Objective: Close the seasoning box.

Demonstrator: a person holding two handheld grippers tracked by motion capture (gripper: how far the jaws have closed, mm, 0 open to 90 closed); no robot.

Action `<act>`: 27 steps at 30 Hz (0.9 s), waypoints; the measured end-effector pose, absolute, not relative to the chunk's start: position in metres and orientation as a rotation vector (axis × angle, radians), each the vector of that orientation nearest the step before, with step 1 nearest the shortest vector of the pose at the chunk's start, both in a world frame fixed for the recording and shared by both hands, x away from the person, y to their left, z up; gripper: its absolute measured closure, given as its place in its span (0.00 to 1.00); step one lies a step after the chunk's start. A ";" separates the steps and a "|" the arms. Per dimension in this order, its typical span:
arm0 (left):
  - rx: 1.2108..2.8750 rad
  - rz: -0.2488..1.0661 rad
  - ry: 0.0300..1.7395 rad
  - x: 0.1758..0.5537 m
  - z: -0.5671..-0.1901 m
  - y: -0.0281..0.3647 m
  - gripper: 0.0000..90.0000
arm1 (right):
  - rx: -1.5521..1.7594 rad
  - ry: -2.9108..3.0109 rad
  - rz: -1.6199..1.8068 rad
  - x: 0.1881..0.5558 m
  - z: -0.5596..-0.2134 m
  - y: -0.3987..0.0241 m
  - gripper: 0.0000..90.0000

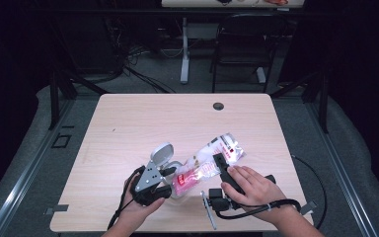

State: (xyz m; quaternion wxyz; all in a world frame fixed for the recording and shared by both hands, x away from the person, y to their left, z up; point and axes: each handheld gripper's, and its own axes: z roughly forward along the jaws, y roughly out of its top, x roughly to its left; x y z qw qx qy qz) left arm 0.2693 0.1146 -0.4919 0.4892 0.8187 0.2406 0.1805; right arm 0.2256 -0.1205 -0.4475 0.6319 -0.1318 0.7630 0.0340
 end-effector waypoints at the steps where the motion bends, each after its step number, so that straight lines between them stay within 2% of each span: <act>1: 1.991 0.437 0.585 0.269 -0.492 0.115 0.68 | -0.302 1.747 0.083 0.226 -0.448 -0.121 0.81; 27: 1.985 0.431 0.579 0.269 -0.491 0.115 0.68 | -0.362 1.758 0.032 0.224 -0.442 -0.118 0.84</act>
